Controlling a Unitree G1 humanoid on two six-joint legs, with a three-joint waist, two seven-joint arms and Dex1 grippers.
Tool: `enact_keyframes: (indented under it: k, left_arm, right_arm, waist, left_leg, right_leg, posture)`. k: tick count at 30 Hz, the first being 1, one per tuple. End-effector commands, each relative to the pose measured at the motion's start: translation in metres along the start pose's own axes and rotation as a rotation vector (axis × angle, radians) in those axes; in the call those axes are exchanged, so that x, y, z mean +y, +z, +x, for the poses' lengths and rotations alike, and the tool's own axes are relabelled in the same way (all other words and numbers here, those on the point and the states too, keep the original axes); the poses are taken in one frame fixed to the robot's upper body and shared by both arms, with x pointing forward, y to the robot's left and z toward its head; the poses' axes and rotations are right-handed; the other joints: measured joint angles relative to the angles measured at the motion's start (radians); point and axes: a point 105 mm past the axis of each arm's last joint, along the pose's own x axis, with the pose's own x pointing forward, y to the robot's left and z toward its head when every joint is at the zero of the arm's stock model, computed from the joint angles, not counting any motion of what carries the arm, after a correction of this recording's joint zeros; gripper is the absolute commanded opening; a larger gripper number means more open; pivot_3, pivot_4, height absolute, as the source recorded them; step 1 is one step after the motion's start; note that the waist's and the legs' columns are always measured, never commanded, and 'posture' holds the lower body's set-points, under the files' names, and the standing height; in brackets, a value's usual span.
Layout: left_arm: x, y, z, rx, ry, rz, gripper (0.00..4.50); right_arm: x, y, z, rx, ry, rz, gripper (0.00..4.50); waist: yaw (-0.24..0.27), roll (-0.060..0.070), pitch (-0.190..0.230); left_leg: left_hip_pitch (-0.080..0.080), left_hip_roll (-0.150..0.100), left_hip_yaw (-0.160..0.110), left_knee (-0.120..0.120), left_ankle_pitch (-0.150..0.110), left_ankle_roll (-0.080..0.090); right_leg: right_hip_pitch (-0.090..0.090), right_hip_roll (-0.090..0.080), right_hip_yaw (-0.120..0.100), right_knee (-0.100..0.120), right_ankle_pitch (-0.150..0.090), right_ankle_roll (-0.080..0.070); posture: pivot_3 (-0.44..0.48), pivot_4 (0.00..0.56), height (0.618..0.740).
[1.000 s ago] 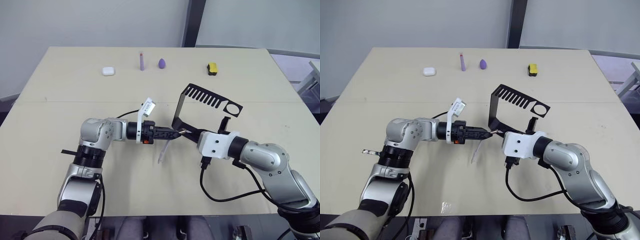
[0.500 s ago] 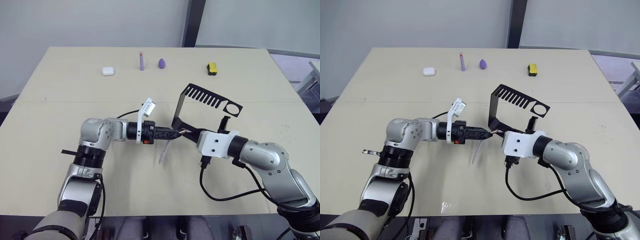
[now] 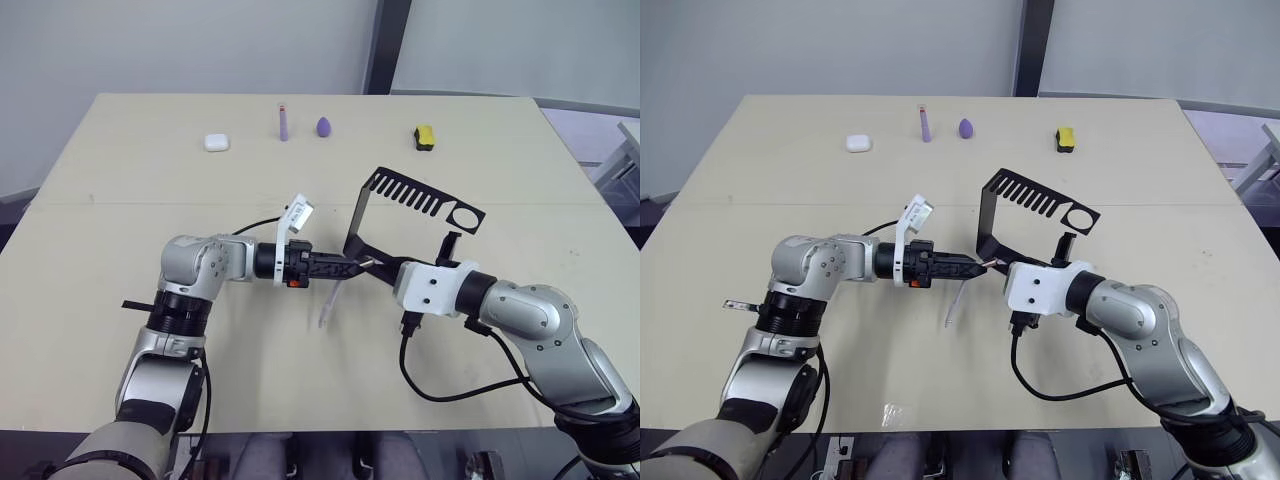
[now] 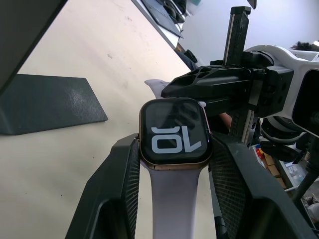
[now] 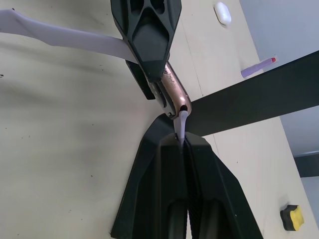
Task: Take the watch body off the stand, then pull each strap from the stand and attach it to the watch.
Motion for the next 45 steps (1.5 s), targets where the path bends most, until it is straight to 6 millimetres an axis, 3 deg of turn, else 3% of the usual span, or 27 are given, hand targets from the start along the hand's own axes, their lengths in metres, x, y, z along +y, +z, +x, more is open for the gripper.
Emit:
enact_keyframes:
  k: [1,45]
  left_arm:
    - [-0.0223,0.0054,0.014,0.006,-0.114,0.048,1.57]
    - [-0.0225,0.0086,0.0189,0.005,-0.122,0.055,1.57]
  right_arm:
    - [-0.003,0.0131,-0.0009,-0.052,-0.01,-0.033,0.0]
    - [-0.0029,0.0107,-0.0012,-0.042,-0.013,-0.026,0.0]
  waist:
    - [0.0,0.0,0.0]
    - [0.0,0.0,0.0]
  left_leg:
    - [0.0,0.0,0.0,0.0,0.0,0.0]
    - [0.0,0.0,0.0,0.0,0.0,0.0]
  right_leg:
    - [0.0,0.0,0.0,0.0,0.0,0.0]
    - [0.0,0.0,0.0,0.0,0.0,0.0]
  posture:
    - [0.0,0.15,0.74]
    - [0.0,0.15,0.74]
